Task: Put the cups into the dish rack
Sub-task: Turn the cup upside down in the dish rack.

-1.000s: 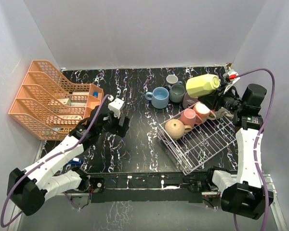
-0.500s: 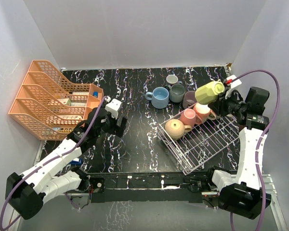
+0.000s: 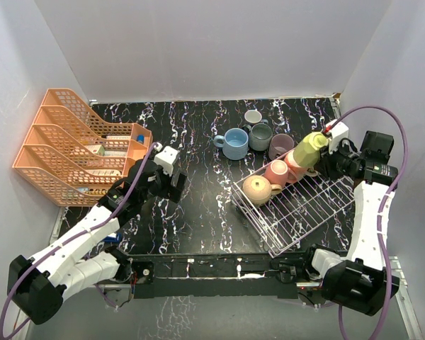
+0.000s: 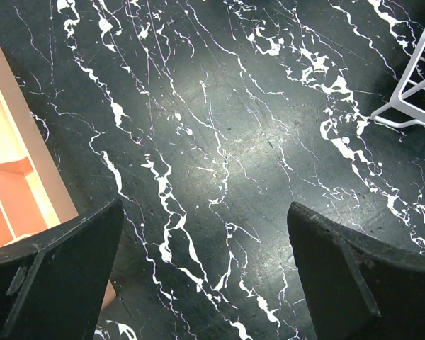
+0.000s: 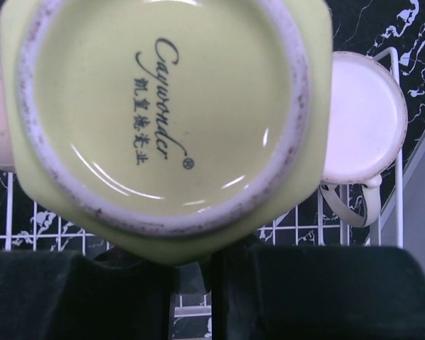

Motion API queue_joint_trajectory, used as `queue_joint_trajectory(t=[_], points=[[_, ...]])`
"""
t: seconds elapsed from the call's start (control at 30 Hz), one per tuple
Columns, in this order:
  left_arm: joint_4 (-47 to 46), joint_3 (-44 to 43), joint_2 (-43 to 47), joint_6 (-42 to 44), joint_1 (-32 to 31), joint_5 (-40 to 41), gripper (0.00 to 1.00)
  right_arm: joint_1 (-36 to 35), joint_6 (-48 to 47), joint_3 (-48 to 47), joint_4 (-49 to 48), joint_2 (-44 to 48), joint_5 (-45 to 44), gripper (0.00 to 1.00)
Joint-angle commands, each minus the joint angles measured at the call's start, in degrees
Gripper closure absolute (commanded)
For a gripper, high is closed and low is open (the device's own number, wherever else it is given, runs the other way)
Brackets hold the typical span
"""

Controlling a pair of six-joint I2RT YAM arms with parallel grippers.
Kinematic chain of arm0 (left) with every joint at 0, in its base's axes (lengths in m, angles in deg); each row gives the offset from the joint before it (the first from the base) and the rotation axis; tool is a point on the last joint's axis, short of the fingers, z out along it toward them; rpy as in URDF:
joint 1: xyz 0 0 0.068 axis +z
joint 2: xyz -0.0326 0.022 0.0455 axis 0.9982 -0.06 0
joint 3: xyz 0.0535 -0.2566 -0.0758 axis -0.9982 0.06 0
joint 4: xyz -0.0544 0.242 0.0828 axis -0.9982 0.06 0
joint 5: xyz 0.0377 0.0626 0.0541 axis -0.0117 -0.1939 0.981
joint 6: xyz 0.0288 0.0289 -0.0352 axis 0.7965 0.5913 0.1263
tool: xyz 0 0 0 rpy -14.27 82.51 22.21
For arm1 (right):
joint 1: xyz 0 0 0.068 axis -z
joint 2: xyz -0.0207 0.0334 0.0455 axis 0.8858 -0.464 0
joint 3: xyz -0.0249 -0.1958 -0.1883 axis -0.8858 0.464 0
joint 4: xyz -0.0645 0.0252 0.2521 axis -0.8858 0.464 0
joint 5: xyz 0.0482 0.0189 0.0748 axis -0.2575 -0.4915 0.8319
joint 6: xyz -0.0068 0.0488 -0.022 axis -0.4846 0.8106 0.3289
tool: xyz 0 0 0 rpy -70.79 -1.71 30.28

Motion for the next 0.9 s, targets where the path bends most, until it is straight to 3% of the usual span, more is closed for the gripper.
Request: queue_joint_trajectory(t=[0.0,0.87], points=[[-0.7,0.1,1.4,0.7,0.4,0.8,0.03,0.9,-8.5,-3.6,0.1,1.1,-1.2,0.92],[-0.9,0.3,1.4,1.1,0.4,0.6,0.03,13.0,-40.8,0.7,7.2,-9.4,-2.8,0.92]])
